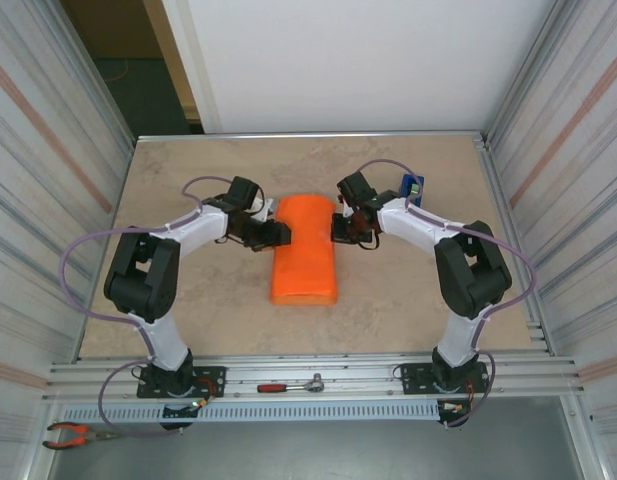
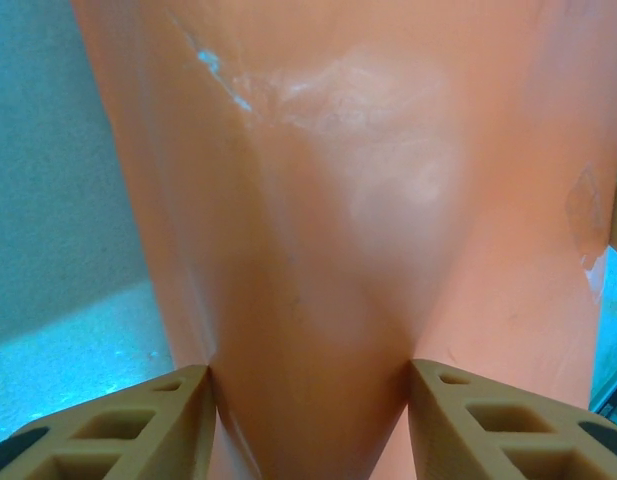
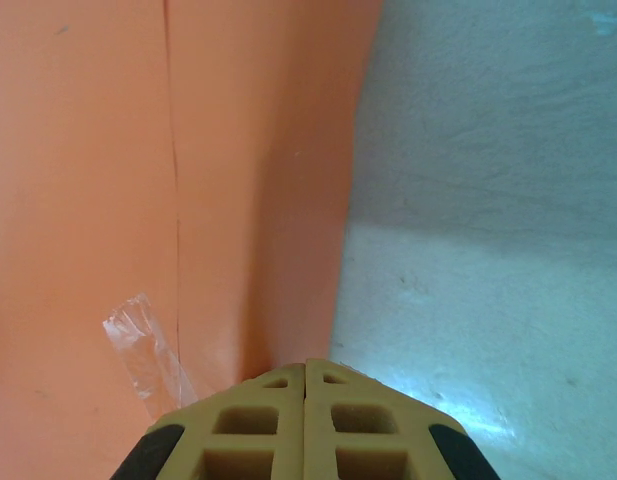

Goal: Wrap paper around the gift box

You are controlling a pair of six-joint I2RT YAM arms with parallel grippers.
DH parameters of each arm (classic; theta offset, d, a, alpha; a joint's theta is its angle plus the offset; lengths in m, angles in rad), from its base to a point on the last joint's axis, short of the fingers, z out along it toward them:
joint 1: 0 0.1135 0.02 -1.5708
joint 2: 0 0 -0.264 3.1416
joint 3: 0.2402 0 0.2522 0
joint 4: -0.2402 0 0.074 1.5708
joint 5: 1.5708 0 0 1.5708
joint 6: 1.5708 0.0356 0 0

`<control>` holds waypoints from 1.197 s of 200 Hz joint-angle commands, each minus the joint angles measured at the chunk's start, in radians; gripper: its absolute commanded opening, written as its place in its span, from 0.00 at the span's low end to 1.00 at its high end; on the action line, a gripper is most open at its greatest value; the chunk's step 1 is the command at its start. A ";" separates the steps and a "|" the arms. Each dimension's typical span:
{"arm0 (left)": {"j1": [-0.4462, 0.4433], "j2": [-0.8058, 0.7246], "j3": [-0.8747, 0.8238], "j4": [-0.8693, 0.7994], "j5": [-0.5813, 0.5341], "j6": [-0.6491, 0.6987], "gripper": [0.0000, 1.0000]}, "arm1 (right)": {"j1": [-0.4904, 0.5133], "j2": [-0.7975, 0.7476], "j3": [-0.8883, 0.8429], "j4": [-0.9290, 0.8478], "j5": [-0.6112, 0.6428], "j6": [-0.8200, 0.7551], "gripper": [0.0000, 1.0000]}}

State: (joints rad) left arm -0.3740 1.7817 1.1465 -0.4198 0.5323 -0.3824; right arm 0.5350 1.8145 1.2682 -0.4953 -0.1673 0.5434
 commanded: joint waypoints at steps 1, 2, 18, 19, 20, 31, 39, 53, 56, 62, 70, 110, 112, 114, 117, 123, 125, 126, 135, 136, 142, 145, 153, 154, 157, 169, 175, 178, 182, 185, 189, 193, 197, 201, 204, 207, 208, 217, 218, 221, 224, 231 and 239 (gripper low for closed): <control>0.044 -0.052 0.026 0.012 0.057 -0.025 0.53 | -0.020 0.006 0.001 0.060 -0.044 0.061 0.00; 0.047 -0.053 0.026 0.014 0.058 -0.026 0.54 | -0.020 0.003 -0.001 0.060 -0.043 0.062 0.00; 0.082 -0.080 0.032 0.040 0.091 -0.045 0.56 | -0.034 -0.036 -0.026 0.057 -0.027 0.074 0.01; 0.084 -0.081 0.033 0.041 0.092 -0.046 0.56 | -0.035 -0.038 -0.027 0.057 -0.025 0.074 0.01; 0.086 -0.083 0.034 0.043 0.095 -0.046 0.57 | -0.037 -0.040 -0.028 0.056 -0.023 0.075 0.01; 0.108 -0.101 0.032 0.059 0.116 -0.058 0.58 | -0.043 -0.067 -0.044 0.054 -0.020 0.087 0.01; 0.124 -0.113 0.030 0.069 0.126 -0.064 0.59 | -0.044 -0.084 -0.053 0.058 -0.017 0.094 0.01; 0.146 -0.132 0.025 0.077 0.139 -0.070 0.61 | -0.041 -0.106 -0.059 0.066 -0.017 0.110 0.02; 0.150 -0.135 0.022 0.080 0.142 -0.070 0.61 | -0.040 -0.109 -0.058 0.071 -0.019 0.113 0.02; 0.156 -0.142 0.016 0.084 0.147 -0.072 0.62 | -0.037 -0.114 -0.058 0.081 -0.025 0.118 0.02; 0.163 -0.151 0.004 0.092 0.153 -0.077 0.62 | -0.031 -0.116 -0.054 0.096 -0.032 0.124 0.03; 0.164 -0.196 -0.097 0.174 0.175 -0.118 0.65 | 0.015 -0.085 -0.017 0.177 -0.058 0.166 0.04; 0.164 -0.199 -0.101 0.175 0.175 -0.118 0.65 | 0.017 -0.082 -0.016 0.183 -0.058 0.169 0.04; 0.164 -0.201 -0.106 0.177 0.175 -0.119 0.65 | 0.018 -0.078 -0.015 0.188 -0.059 0.172 0.04; 0.164 -0.204 -0.112 0.179 0.175 -0.119 0.65 | 0.021 -0.074 -0.015 0.195 -0.060 0.176 0.04; 0.164 -0.208 -0.120 0.183 0.174 -0.120 0.66 | 0.024 -0.064 -0.015 0.209 -0.062 0.188 0.04; 0.164 -0.210 -0.125 0.185 0.173 -0.120 0.66 | 0.026 -0.060 -0.015 0.214 -0.063 0.191 0.04; 0.164 -0.210 -0.125 0.186 0.173 -0.120 0.66 | 0.026 -0.059 -0.015 0.216 -0.063 0.192 0.04; 0.164 -0.215 -0.136 0.191 0.173 -0.123 0.66 | 0.028 -0.046 -0.020 0.240 -0.065 0.203 0.04; 0.164 -0.216 -0.137 0.191 0.174 -0.123 0.67 | 0.029 -0.044 -0.022 0.242 -0.065 0.204 0.04; 0.164 -0.220 -0.141 0.193 0.174 -0.124 0.67 | 0.029 -0.036 -0.026 0.254 -0.067 0.212 0.04; 0.164 -0.221 -0.143 0.194 0.173 -0.124 0.67 | 0.029 -0.030 -0.028 0.260 -0.071 0.216 0.04; 0.164 -0.224 -0.145 0.194 0.173 -0.125 0.68 | 0.029 -0.021 -0.035 0.269 -0.073 0.220 0.04; 0.164 -0.225 -0.145 0.193 0.172 -0.124 0.68 | 0.029 -0.020 -0.035 0.269 -0.073 0.220 0.04; 0.164 -0.227 -0.145 0.194 0.171 -0.125 0.68 | 0.029 -0.015 -0.037 0.271 -0.074 0.219 0.04; 0.164 -0.232 -0.145 0.188 0.167 -0.123 0.68 | 0.029 -0.004 -0.047 0.279 -0.078 0.221 0.04; 0.164 -0.235 -0.146 0.186 0.164 -0.122 0.69 | 0.028 0.000 -0.051 0.282 -0.082 0.220 0.04; 0.164 -0.235 -0.145 0.185 0.163 -0.120 0.69 | 0.027 0.003 -0.054 0.283 -0.085 0.220 0.04; 0.164 -0.237 -0.146 0.184 0.161 -0.118 0.69 | 0.026 0.004 -0.058 0.286 -0.087 0.220 0.04; 0.164 -0.238 -0.146 0.181 0.160 -0.116 0.70 | 0.026 0.003 -0.059 0.288 -0.089 0.220 0.04; 0.164 -0.239 -0.147 0.178 0.157 -0.114 0.72 | 0.025 0.004 -0.062 0.290 -0.093 0.220 0.04; 0.164 -0.240 -0.148 0.177 0.154 -0.112 0.73 | 0.024 0.003 -0.065 0.292 -0.099 0.220 0.04; 0.164 -0.241 -0.149 0.177 0.155 -0.108 0.73 | 0.023 -0.003 -0.066 0.294 -0.103 0.220 0.04; 0.164 -0.242 -0.152 0.176 0.154 -0.106 0.73 | 0.023 -0.008 -0.070 0.297 -0.105 0.218 0.04; 0.164 -0.242 -0.152 0.173 0.153 -0.103 0.74 | 0.023 -0.012 -0.070 0.297 -0.105 0.216 0.04; 0.164 -0.243 -0.153 0.171 0.152 -0.104 0.74 | 0.023 -0.018 -0.070 0.297 -0.104 0.216 0.04; 0.164 -0.244 -0.153 0.170 0.152 -0.102 0.74 | 0.023 -0.019 -0.070 0.296 -0.104 0.215 0.04; 0.164 -0.248 -0.154 0.161 0.150 -0.095 0.75 | 0.023 -0.039 -0.069 0.290 -0.108 0.208 0.04; 0.164 -0.249 -0.154 0.160 0.149 -0.094 0.75 | 0.023 -0.042 -0.069 0.290 -0.108 0.206 0.04; 0.165 -0.253 -0.154 0.157 0.149 -0.092 0.75 | 0.023 -0.050 -0.069 0.288 -0.111 0.203 0.05; 0.164 -0.257 -0.154 0.153 0.148 -0.088 0.76 | 0.025 -0.057 -0.067 0.285 -0.112 0.200 0.06; 0.164 -0.267 -0.159 0.147 0.143 -0.083 0.77 | 0.028 -0.078 -0.066 0.272 -0.105 0.190 0.08; 0.164 -0.284 -0.168 0.143 0.136 -0.080 0.79 | 0.033 -0.105 -0.066 0.253 -0.090 0.177 0.16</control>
State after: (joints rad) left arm -0.2104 1.5631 1.0023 -0.2565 0.6792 -0.4934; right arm 0.5625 1.7988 1.2060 -0.2180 -0.2600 0.7444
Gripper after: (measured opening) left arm 0.771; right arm 0.074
